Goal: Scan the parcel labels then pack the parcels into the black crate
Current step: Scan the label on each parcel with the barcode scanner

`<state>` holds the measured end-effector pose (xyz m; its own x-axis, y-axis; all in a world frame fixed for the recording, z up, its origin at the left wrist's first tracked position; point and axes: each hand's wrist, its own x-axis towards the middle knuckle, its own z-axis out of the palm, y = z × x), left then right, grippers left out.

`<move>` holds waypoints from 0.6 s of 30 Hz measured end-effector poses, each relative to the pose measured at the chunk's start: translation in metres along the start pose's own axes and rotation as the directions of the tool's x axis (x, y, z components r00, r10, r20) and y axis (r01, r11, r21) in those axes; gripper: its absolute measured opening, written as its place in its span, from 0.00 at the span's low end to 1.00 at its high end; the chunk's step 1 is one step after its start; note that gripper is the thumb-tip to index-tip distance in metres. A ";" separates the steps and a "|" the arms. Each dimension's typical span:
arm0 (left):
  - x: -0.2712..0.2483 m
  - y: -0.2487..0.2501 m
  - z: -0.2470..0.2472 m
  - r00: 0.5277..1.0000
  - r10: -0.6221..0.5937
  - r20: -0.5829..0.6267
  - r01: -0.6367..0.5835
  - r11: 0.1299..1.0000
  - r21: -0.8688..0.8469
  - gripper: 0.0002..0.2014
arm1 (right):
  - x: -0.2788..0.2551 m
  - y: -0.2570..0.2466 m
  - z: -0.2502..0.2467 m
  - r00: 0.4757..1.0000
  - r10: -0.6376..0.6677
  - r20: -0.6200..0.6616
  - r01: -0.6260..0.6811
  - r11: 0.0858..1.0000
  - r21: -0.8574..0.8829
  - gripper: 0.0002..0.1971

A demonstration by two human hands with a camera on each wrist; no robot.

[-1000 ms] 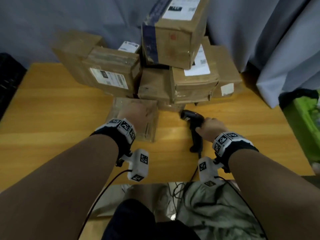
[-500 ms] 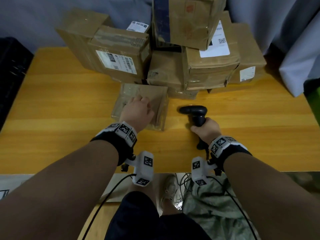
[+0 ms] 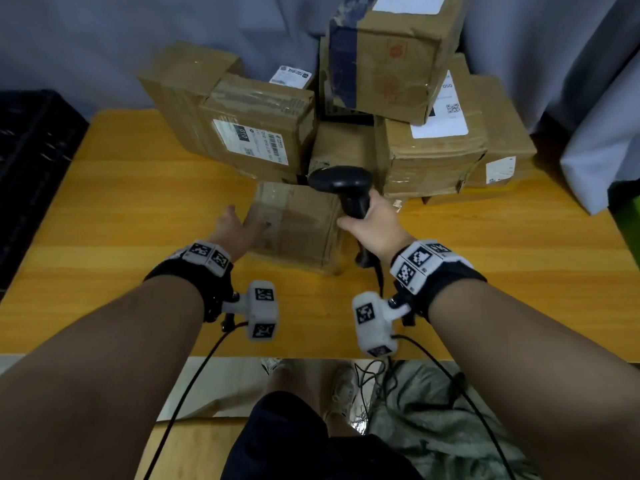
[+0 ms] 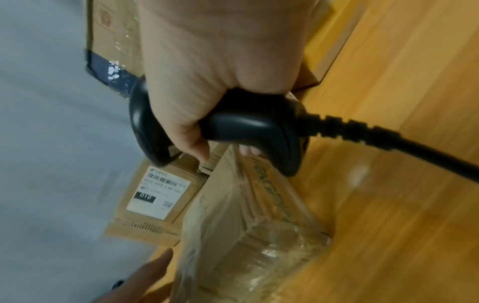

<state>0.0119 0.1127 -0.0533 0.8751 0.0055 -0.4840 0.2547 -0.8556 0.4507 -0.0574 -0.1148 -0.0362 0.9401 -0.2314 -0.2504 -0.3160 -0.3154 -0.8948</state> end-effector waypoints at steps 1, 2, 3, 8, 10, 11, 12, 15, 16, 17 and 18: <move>0.002 0.002 -0.001 0.998 -0.016 0.067 0.021 0.997 -0.075 0.41 | 0.003 -0.001 0.005 0.998 0.037 0.045 -0.037 0.999 0.012 0.15; 0.003 0.002 0.000 0.994 -0.029 0.106 0.046 0.987 -0.156 0.39 | 0.006 0.000 0.011 0.994 0.070 0.081 -0.072 0.997 0.019 0.15; 0.002 0.003 0.000 0.992 -0.043 0.122 0.071 0.969 -0.236 0.36 | 0.007 0.003 0.016 0.991 0.090 0.098 -0.095 0.995 0.039 0.16; -0.008 -0.019 -0.009 0.963 -0.179 0.204 0.249 0.879 -0.406 0.36 | 0.002 0.016 0.023 0.994 0.106 -0.005 -0.103 0.974 0.201 0.18; -0.009 -0.031 -0.015 0.951 -0.200 0.236 0.296 0.807 -0.511 0.38 | 0.004 0.015 0.020 0.993 0.114 -0.018 -0.104 0.953 0.285 0.16; -0.011 -0.035 -0.018 0.951 -0.192 0.240 0.297 0.775 -0.558 0.39 | 0.004 0.012 0.019 0.994 0.108 -0.013 -0.098 0.945 0.311 0.15; -0.010 -0.037 -0.020 0.954 -0.181 0.238 0.291 0.744 -0.602 0.39 | 0.004 0.008 0.019 0.996 0.094 -0.005 -0.087 0.940 0.329 0.15; -0.009 -0.030 -0.033 0.970 -0.150 0.193 0.243 0.660 -0.711 0.39 | 0.005 -0.011 0.024 0.999 0.052 0.012 -0.053 0.900 0.434 0.15; -0.008 -0.027 -0.038 0.977 -0.147 0.153 0.212 0.635 -0.743 0.37 | 0.006 -0.017 0.026 0.999 0.045 0.009 -0.044 0.884 0.465 0.16; -0.005 -0.023 -0.045 0.983 -0.153 0.106 0.178 0.607 -0.775 0.35 | 0.006 -0.023 0.028 0.999 0.040 0.003 -0.037 0.870 0.491 0.16; -0.002 -0.022 -0.053 0.984 -0.164 0.066 0.150 0.578 -0.802 0.31 | 0.007 -0.030 0.030 0.999 0.038 -0.005 -0.030 0.855 0.518 0.15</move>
<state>0.0267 0.1587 -0.0227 0.7924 0.1113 -0.5998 0.6086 -0.0781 0.7896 -0.0379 -0.0798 -0.0222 0.9268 -0.2479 -0.2821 -0.2317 0.2138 -0.9490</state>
